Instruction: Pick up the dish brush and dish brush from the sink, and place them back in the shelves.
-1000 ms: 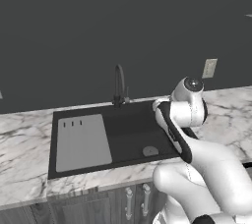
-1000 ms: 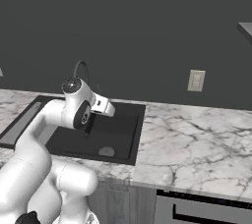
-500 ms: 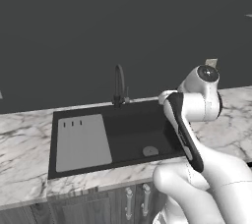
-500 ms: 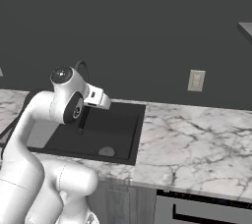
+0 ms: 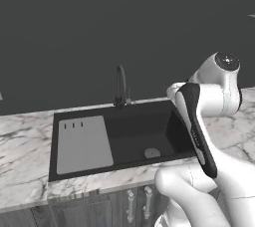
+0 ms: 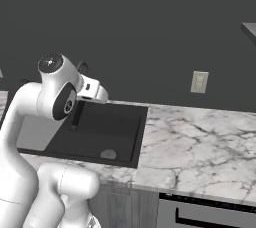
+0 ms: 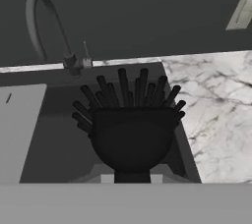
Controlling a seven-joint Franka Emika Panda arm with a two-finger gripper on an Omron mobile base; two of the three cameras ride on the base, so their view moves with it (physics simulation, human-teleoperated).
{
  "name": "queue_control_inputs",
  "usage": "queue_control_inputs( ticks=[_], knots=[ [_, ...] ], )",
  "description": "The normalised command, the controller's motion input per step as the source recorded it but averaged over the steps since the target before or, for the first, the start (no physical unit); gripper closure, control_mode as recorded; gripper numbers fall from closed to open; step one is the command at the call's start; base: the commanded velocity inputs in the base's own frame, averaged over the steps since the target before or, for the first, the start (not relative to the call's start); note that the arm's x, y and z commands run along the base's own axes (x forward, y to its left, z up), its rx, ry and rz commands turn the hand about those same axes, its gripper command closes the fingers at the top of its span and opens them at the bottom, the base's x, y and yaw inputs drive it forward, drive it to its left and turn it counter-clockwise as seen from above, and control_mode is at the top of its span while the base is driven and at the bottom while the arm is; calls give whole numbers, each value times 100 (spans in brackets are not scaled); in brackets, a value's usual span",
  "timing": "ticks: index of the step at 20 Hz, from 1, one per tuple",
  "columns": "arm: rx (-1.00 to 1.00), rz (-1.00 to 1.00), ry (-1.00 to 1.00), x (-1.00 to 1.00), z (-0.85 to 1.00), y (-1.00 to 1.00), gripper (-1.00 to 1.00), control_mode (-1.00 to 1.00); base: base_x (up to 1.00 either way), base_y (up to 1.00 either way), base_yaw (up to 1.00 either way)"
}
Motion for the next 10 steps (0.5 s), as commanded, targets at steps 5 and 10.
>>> queue_control_inputs(
  ticks=[5, 10],
  knots=[
    [0, 3, 0, -49, 41, 0, 100, -100, 0, 0, 0],
    [0, 2, 0, -49, 36, 0, 100, -100, 0, 0, 0]
  ],
)
